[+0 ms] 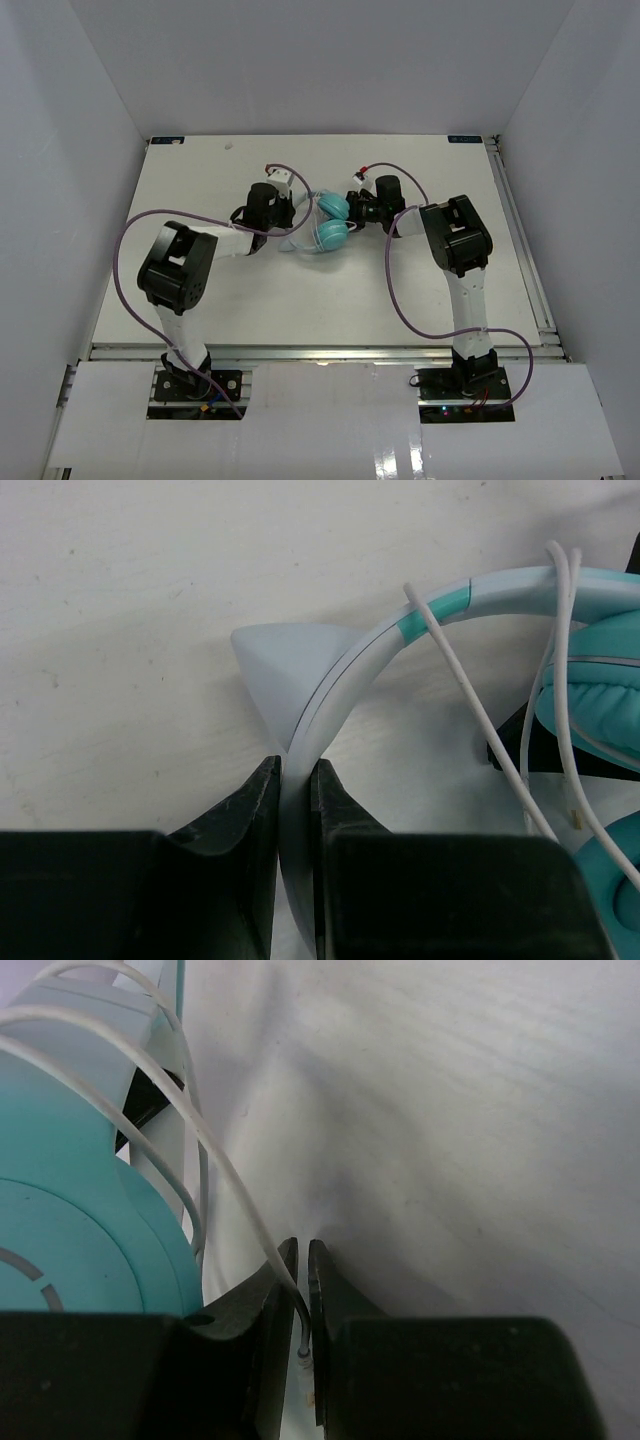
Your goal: Wrap the headphones
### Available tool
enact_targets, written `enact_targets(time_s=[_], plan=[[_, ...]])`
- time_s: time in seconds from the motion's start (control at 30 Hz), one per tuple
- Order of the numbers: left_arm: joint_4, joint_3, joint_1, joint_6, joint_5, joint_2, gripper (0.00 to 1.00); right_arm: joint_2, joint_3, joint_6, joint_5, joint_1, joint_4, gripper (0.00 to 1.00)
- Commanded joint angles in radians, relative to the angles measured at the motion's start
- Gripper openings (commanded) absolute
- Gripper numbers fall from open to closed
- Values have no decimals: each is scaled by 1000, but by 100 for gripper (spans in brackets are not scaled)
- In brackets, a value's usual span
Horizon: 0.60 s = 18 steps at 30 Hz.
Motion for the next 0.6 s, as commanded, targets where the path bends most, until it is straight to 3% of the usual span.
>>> enact_targets(time_s=[0.0,0.57], plan=[[104,87,4,-36,-14,50,0,-8,31,-21,10,13,-1,17],[-105,239,22,-113,-12,172,0,-12,-9,90,9,-1,-12,11]])
